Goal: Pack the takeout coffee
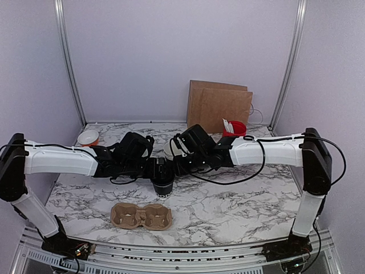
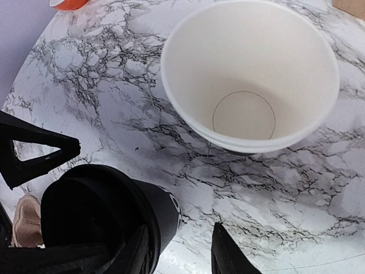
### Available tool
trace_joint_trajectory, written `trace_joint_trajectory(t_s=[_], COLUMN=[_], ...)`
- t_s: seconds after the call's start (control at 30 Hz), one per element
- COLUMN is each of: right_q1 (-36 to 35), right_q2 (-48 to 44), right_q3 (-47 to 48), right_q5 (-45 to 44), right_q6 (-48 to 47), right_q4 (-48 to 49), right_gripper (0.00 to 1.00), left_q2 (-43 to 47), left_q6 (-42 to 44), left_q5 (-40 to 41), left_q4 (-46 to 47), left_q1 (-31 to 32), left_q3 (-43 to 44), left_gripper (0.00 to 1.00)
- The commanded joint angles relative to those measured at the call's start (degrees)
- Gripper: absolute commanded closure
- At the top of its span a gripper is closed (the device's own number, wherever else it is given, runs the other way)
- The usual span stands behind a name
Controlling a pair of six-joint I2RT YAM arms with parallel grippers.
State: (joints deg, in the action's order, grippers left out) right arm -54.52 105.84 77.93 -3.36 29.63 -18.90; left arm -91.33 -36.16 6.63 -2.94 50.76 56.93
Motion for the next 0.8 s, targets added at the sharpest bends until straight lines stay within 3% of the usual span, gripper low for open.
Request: trace_joint_trajectory(t_s=[0.0, 0.47, 0.77], right_q1=[-0.2, 1.3, 1.4], right_q2=[2.7, 0.6, -4.5], right_q3=[4.8, 7.6, 2.8], right_q5=[-0.1, -0.3, -0.7], right_q6=[-3.9, -5.9, -4.8], right_q4=[-3.0, -4.7, -4.3], right_gripper=[0.63, 0.62, 0.62], left_q2=[2.4, 3.8, 5.7], left_q6=[1.5, 0.9, -6.4], left_q5=[1.5, 1.3, -4.8], left_q4=[-4.4, -4.8, 1.4], left_q1=[-0.7, -1.0, -0.9], left_q3=[0.5, 0.2, -4.4], left_gripper=[0.07, 0.07, 0.07])
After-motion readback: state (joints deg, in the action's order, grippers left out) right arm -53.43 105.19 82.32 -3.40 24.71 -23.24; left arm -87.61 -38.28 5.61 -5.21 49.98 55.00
